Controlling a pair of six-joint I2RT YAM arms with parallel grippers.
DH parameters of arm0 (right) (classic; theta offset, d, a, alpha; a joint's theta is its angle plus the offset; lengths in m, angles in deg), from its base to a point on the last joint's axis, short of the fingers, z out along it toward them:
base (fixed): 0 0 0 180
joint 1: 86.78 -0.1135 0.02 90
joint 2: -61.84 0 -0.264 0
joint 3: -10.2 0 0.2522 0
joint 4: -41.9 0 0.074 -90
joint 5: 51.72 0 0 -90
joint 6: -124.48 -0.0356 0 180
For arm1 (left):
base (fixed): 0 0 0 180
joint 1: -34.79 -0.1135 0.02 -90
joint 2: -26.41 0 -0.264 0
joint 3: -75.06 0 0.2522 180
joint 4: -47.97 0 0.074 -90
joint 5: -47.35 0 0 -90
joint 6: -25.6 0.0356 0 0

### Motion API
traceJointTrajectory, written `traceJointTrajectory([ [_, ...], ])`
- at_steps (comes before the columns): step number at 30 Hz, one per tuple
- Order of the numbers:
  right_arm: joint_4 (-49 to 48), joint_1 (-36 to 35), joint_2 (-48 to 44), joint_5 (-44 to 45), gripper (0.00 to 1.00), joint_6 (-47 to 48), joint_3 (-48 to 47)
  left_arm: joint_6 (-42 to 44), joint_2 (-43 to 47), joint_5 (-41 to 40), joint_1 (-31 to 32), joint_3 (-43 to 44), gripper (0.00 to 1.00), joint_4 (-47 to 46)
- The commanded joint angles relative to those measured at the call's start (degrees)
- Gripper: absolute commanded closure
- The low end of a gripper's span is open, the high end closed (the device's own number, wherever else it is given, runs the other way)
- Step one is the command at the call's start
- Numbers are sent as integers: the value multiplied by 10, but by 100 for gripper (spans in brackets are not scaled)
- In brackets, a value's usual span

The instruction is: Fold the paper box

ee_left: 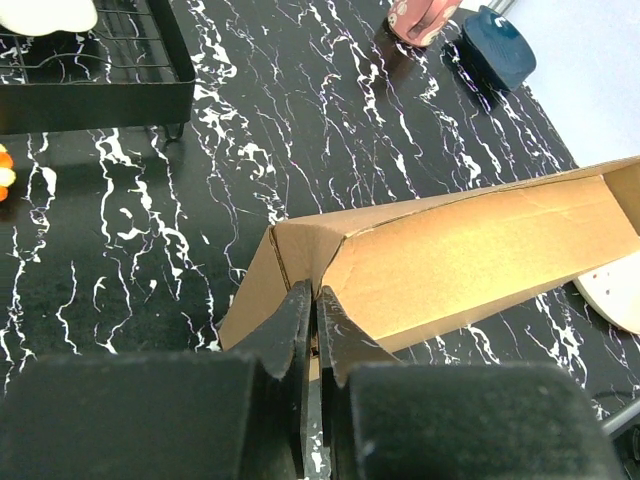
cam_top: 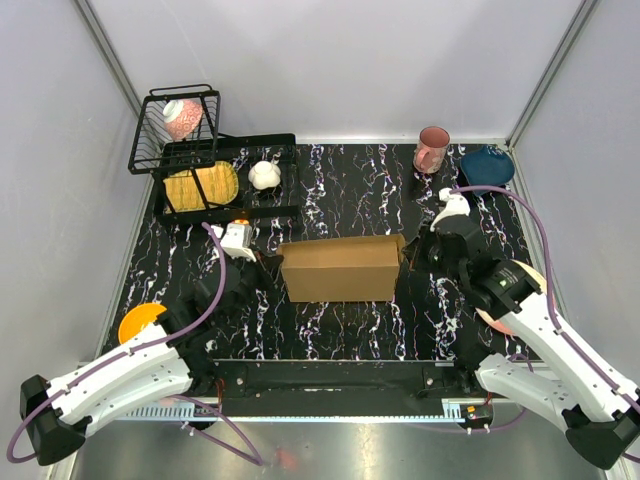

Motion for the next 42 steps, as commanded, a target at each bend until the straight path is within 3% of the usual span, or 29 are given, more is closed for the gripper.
traceJointTrajectory([
  [1, -14, 3, 1, -19, 100, -43, -45, 19, -9, -17, -2, 5, 96, 70],
  [14, -4, 3, 19, -56, 100, -111, -56, 34, -32, -35, 8, 22, 96, 84],
  [29, 37, 3, 34, -61, 100, -123, -102, 48, -67, -84, 32, 37, 97, 105],
  [42, 46, 9, 23, -57, 100, -131, -84, 65, -113, -184, 111, 56, 99, 108],
])
